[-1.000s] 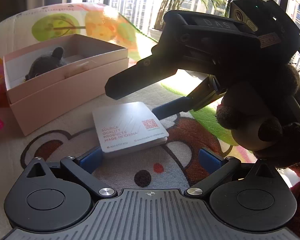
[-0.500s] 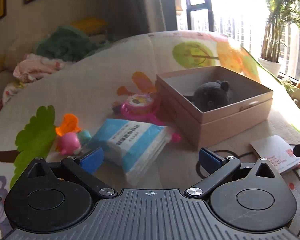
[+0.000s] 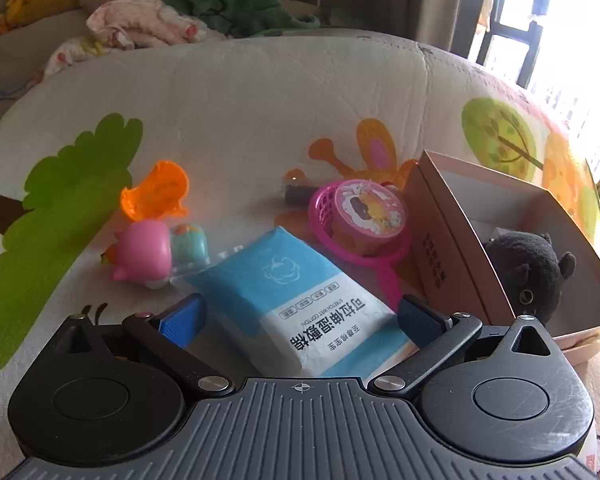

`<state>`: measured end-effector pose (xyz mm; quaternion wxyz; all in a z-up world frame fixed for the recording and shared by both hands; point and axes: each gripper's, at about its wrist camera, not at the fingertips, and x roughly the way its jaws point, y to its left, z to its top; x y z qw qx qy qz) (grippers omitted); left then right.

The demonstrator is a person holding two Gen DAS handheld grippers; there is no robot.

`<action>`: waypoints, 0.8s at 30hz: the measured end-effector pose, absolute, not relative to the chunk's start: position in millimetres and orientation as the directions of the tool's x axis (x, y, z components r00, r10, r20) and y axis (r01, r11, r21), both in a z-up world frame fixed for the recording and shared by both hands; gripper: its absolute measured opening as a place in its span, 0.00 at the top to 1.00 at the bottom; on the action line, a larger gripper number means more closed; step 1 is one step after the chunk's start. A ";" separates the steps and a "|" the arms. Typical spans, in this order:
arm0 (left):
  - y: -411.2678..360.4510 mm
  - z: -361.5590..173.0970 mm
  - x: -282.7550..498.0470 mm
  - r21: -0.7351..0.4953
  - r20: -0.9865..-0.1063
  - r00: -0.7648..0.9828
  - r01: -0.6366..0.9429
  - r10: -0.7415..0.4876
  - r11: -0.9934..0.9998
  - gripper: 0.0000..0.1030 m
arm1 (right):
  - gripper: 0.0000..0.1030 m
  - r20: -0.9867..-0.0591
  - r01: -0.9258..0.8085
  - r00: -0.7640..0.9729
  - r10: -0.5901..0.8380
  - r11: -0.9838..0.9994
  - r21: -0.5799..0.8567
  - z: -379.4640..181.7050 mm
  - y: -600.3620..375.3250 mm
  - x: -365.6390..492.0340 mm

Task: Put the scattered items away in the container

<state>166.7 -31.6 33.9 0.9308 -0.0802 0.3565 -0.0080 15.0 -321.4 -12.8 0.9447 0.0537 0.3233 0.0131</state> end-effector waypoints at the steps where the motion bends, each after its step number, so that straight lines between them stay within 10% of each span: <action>1: -31.6 34.0 164.0 -0.163 -0.651 0.754 -0.027 -0.087 0.986 0.00 | 0.00 -0.604 0.009 0.795 0.055 0.995 0.102 -13.8 -320.4 14.1; 11: -19.8 35.4 119.1 -0.101 -0.600 0.745 0.291 -0.291 0.951 0.00 | 0.00 -0.603 -0.139 0.775 0.188 0.982 0.128 4.6 -314.8 17.0; 21: 45.1 27.3 65.6 0.027 -0.533 0.846 0.045 -0.024 0.999 0.00 | 0.00 -0.511 -0.504 0.766 0.389 0.858 -0.102 66.0 -181.5 48.2; 24: 70.2 33.8 54.4 -0.024 -0.507 0.862 0.007 -0.018 1.000 0.00 | 0.14 -0.528 -0.554 0.753 0.393 0.812 -0.185 65.9 -128.9 77.0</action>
